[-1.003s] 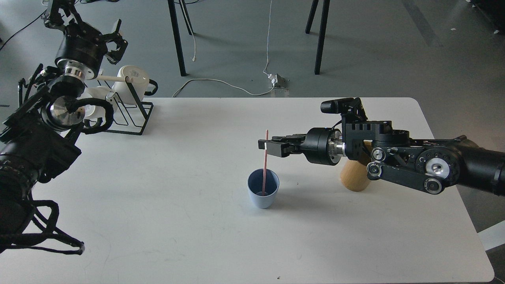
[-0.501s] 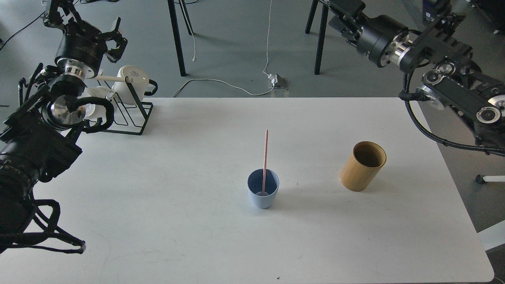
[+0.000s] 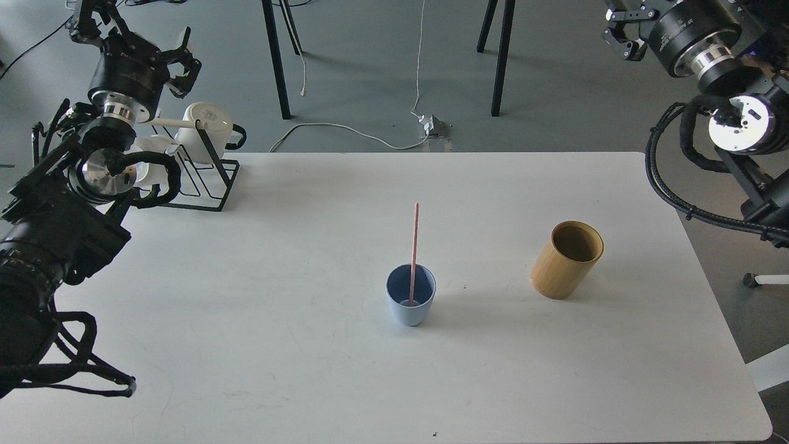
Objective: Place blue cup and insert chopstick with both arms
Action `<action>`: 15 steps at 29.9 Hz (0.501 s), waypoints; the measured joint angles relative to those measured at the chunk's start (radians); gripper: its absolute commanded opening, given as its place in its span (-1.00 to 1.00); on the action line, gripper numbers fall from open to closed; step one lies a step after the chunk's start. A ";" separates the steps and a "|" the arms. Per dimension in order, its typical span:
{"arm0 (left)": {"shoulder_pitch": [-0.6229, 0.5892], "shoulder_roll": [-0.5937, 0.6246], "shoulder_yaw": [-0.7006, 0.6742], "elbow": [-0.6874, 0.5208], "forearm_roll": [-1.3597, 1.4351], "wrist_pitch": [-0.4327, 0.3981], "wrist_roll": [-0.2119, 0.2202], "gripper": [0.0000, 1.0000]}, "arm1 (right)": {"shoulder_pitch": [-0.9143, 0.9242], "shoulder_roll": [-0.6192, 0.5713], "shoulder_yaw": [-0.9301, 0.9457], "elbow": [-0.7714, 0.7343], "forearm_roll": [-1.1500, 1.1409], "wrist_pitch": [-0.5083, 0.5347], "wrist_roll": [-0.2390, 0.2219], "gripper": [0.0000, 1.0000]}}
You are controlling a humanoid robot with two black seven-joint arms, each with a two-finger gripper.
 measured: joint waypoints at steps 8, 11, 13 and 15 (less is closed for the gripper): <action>0.003 -0.009 0.000 0.000 -0.001 0.000 0.003 0.99 | -0.090 0.081 0.212 -0.126 0.199 0.106 -0.001 0.99; 0.004 -0.009 0.000 0.002 -0.002 0.000 0.006 0.99 | -0.093 0.104 0.234 -0.157 0.204 0.112 -0.001 0.99; 0.004 -0.010 0.000 0.003 -0.002 0.000 0.007 0.99 | -0.093 0.106 0.236 -0.163 0.204 0.113 -0.003 0.99; 0.004 -0.012 0.003 0.003 -0.002 0.000 0.009 0.99 | -0.093 0.105 0.235 -0.165 0.204 0.117 -0.007 0.99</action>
